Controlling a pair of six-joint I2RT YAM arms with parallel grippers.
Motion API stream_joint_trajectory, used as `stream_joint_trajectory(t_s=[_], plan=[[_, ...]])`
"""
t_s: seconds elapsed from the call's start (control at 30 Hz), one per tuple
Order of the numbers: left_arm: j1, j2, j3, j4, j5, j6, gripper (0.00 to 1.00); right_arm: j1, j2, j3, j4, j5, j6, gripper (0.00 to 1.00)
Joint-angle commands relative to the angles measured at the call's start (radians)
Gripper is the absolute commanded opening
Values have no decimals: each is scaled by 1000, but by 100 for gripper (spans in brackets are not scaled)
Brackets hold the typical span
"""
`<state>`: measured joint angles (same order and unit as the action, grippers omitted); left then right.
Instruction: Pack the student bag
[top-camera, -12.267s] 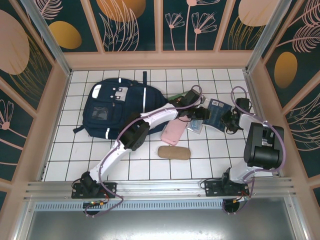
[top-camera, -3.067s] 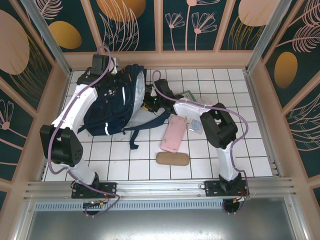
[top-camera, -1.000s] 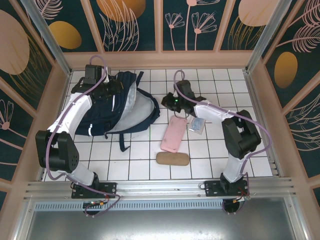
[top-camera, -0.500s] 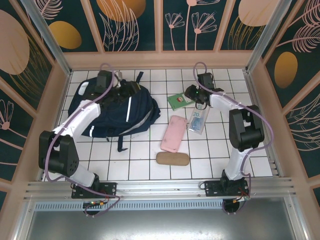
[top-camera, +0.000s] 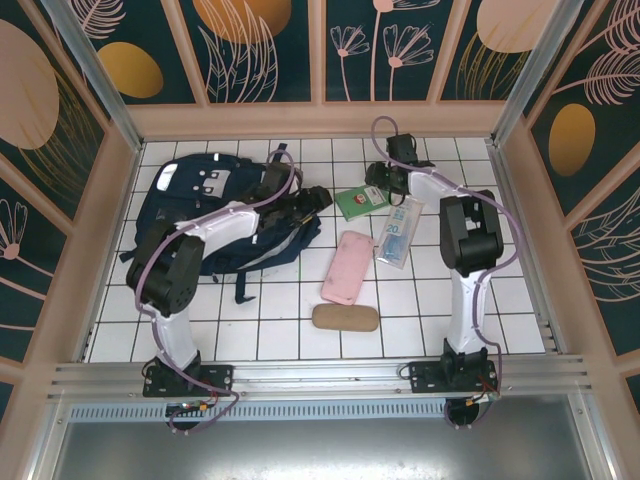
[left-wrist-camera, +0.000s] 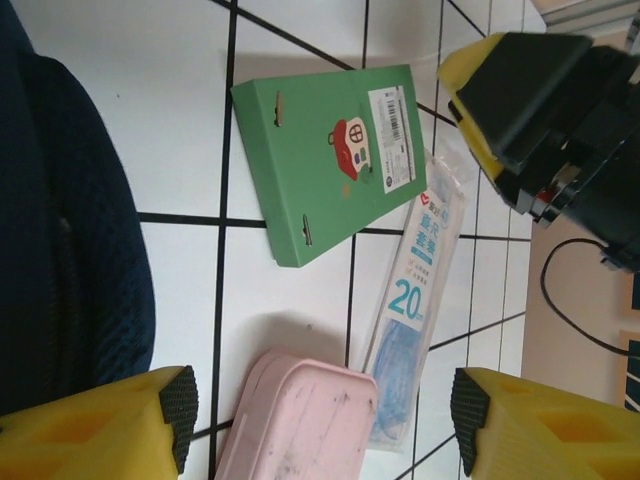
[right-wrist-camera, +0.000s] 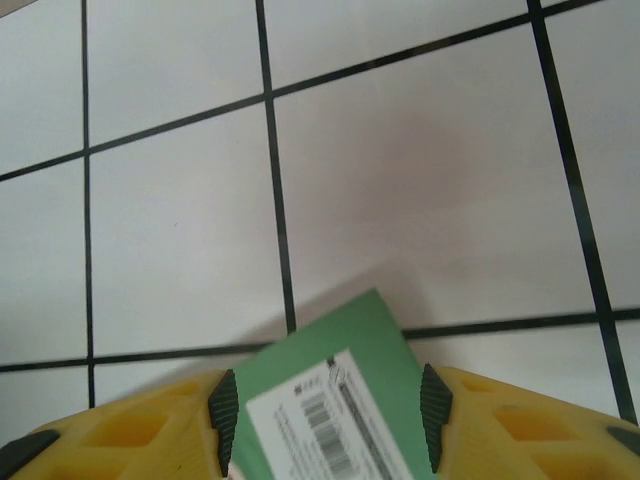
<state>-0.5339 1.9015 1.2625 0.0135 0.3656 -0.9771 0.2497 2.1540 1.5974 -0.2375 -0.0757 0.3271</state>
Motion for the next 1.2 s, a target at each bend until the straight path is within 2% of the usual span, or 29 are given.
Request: stream_joint_trajectory(t_s=[0.0,0.1,0.4,0.57,0.67,0.93,1.17], plan=[[-11,64,71,77,0,-48,69,-17,52,54,-76,-3,-46,54],[-21,123,122,74,-2,-53,68,-29,74,65,-83,-4,-48,54],[-29,267,225,44,-14,-63,67,-39,93,41,-111,-108,-47,50],[-28,340,277,-10,-26,-55,67,-35,53,-27,-93,-183,-13,45],[-29,370,308,-80,-64,-55,66,-29,14,-80,-75,-188,11,45],[-32,425,350,-109,-67,-62,65,-13,-32,-145,-54,-229,50,43],[-41,470,417,-272,-133,-59,65,16,-45,-169,-34,-242,84,43]])
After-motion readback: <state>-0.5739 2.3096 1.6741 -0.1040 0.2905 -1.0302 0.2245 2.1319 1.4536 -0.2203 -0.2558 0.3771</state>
